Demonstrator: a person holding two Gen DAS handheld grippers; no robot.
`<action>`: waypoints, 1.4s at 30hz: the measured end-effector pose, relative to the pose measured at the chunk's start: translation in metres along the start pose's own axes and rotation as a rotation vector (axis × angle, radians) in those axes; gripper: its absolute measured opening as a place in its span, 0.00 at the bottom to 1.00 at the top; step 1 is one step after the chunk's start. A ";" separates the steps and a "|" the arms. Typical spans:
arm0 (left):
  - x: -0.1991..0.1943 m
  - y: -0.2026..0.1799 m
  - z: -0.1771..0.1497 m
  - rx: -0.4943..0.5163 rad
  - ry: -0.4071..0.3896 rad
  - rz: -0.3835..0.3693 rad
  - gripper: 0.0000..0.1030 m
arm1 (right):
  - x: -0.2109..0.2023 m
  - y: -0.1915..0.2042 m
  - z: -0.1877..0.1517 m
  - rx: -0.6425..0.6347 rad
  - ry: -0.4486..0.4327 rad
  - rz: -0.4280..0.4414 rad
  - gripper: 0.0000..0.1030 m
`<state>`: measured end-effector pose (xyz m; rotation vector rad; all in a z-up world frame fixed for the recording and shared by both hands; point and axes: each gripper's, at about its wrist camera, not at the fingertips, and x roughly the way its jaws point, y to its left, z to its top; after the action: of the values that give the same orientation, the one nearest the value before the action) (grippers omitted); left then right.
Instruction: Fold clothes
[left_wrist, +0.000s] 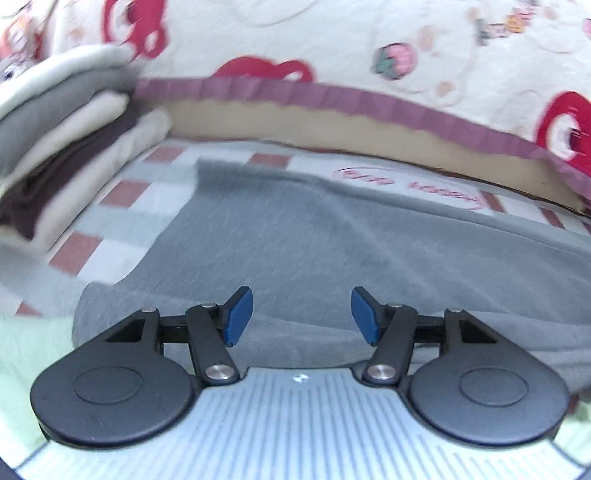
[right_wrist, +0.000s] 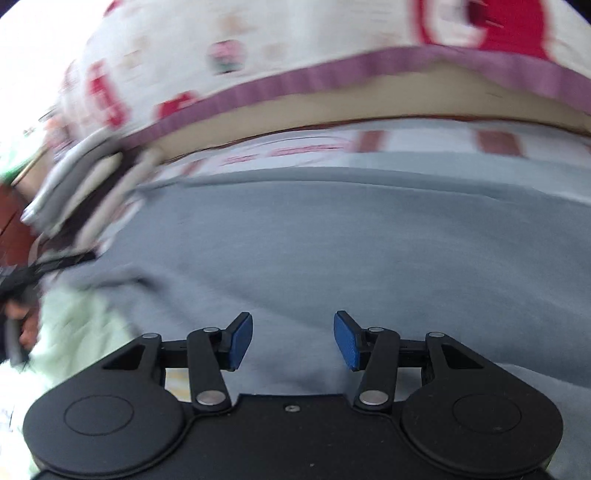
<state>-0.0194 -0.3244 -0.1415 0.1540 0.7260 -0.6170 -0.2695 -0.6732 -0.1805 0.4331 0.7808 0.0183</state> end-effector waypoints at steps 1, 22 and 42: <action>0.000 -0.005 0.001 0.014 0.012 -0.041 0.57 | 0.004 0.011 0.001 -0.057 0.017 0.013 0.53; 0.039 -0.038 -0.017 0.053 0.228 -0.013 0.58 | 0.052 0.026 -0.037 -0.055 0.426 0.267 0.06; 0.031 0.007 0.002 0.043 0.152 0.380 0.69 | 0.103 0.078 -0.037 -0.014 0.236 0.377 0.47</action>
<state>0.0038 -0.3338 -0.1610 0.3726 0.8046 -0.2597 -0.2103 -0.5703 -0.2437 0.5666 0.9202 0.4323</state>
